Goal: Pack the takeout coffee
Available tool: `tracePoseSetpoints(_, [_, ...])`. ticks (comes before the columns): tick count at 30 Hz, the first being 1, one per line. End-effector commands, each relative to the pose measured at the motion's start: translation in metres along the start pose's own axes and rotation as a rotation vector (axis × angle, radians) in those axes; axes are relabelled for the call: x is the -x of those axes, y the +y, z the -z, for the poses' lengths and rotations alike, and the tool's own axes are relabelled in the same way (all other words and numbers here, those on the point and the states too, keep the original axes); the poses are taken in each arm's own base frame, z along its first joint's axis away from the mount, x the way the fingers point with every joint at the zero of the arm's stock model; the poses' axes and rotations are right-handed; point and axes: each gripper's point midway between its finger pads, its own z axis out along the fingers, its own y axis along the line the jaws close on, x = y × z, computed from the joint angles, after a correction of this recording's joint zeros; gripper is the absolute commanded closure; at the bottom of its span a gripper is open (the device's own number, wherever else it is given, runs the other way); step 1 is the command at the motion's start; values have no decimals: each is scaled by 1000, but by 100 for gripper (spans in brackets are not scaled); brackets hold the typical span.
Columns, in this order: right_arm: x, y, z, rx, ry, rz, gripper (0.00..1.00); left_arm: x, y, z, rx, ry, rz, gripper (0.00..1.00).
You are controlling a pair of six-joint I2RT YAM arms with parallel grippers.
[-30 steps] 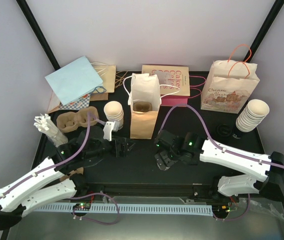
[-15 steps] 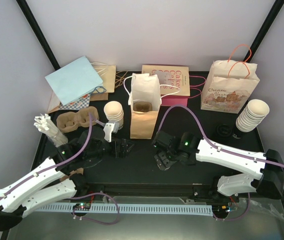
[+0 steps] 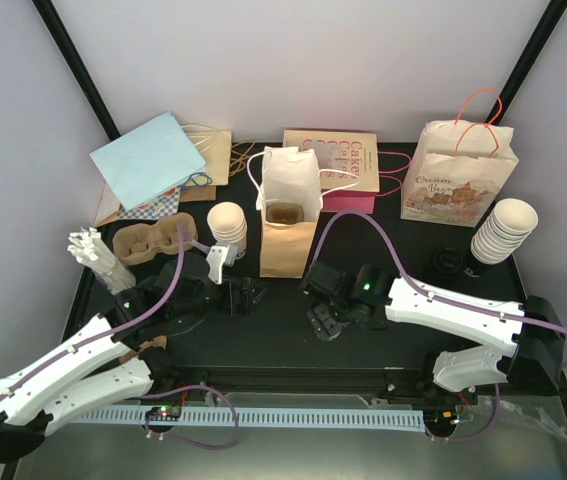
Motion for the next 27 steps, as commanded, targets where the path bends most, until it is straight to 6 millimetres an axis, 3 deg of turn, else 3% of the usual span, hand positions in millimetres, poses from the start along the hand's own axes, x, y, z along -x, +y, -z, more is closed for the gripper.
tracePoseSetpoints(1, [10, 5, 4, 11, -27, 6, 16, 0, 6, 0, 24, -1, -8, 1])
tracePoseSetpoints(14, [3, 4, -5, -5, 7, 14, 24, -2, 12, -2, 47, 3, -15, 1])
tracePoseSetpoints(27, [-40, 6, -31, -23, 131, 47, 29, -8, 18, -13, 62, 26, -11, 1])
